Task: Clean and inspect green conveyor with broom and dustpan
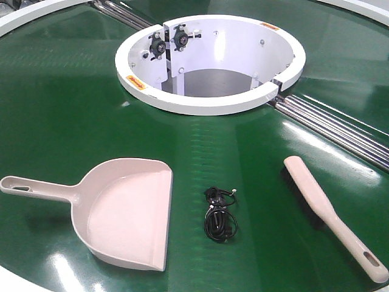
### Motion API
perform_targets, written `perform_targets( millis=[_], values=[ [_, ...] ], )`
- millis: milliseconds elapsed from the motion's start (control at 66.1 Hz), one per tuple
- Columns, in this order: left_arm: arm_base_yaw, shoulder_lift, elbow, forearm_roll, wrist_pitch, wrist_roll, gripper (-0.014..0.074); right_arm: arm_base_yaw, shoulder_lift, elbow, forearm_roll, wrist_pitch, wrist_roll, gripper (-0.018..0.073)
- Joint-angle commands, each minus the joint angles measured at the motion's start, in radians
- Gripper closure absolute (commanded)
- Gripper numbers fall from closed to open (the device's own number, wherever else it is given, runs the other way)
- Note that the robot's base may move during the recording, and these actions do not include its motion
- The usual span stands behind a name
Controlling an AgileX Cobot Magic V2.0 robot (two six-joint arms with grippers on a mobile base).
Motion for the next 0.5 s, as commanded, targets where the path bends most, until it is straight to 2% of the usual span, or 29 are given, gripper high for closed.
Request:
perform_targets(
  millis=[0,76,151,484],
  values=[
    [-0.007,0.128,-0.136,-0.003,0.104,-0.011,0.0603,-0.005,-0.019,0.022,-0.004,-0.074,-0.005,0.0569],
    [-0.007,0.208,-0.209,-0.014,0.199,-0.011,0.0603,-0.005,-0.019,0.022,-0.004,-0.074,-0.005,0.0569],
    [-0.007,0.258,-0.240,-0.021,0.247,-0.011,0.0603,-0.005,-0.019,0.022,-0.004,-0.074,-0.005,0.0569],
    [-0.007,0.382,-0.240,-0.021,0.267,-0.011,0.0595,-0.005,-0.019,0.022,-0.004,-0.074,-0.005,0.0569]
  ],
)
